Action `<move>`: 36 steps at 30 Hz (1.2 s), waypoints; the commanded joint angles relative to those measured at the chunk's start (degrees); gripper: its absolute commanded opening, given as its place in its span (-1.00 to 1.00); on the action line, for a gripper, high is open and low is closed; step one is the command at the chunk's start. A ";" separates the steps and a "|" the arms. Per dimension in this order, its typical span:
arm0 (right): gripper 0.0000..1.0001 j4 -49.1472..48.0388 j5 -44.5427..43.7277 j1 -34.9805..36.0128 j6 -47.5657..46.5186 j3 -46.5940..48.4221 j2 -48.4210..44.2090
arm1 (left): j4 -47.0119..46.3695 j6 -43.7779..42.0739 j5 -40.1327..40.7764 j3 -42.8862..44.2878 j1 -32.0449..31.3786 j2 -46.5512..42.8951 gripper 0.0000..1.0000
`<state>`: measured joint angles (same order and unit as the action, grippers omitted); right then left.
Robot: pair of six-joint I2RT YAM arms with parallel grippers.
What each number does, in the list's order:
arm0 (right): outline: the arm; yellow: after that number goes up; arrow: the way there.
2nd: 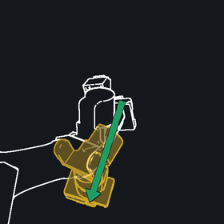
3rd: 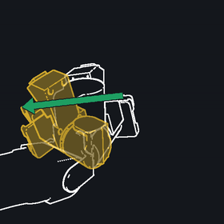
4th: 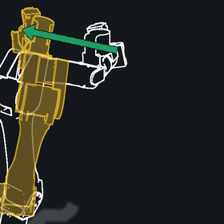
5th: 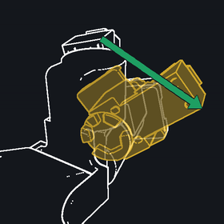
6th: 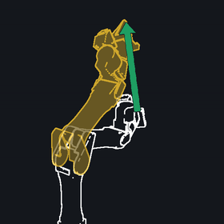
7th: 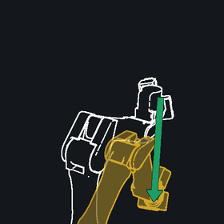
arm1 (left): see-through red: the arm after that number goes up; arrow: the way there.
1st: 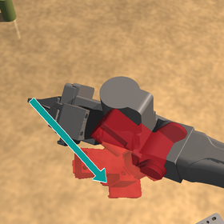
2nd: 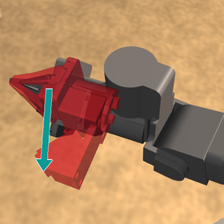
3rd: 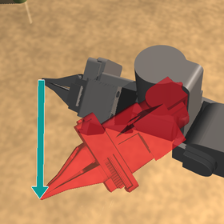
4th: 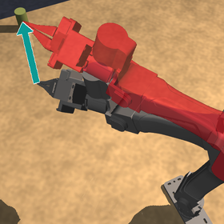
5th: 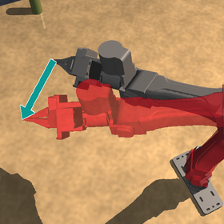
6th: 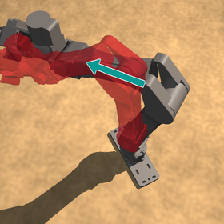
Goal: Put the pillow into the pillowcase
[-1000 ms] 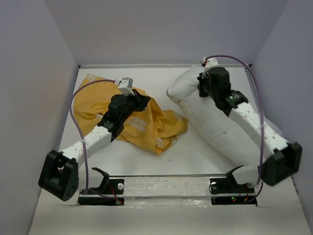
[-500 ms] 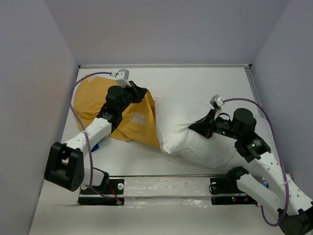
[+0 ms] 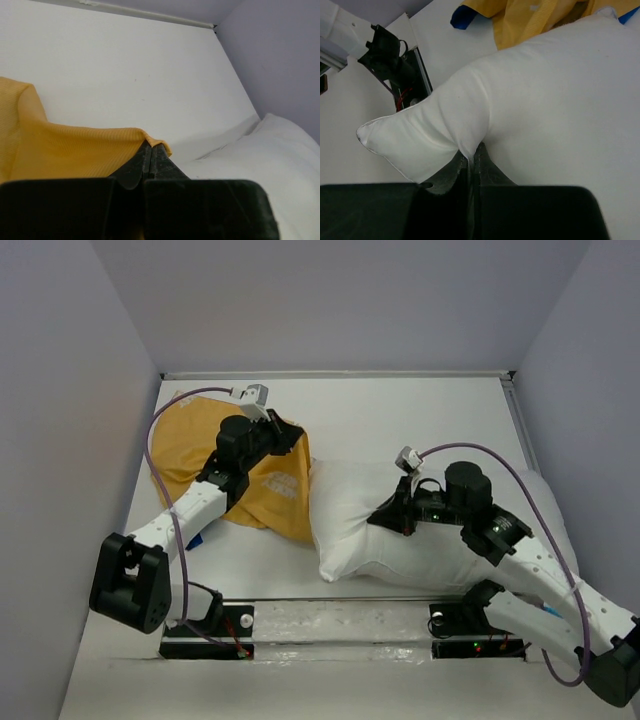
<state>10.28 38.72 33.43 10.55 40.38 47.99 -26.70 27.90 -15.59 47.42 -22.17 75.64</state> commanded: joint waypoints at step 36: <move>-1.00 -19.07 -30.07 6.56 -10.72 7.37 17.49 | 39.88 -20.16 0.74 33.75 -7.79 0.99 -1.00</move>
<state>-1.96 15.29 39.72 -0.21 52.36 64.84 11.11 10.50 -11.09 70.41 -27.31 73.12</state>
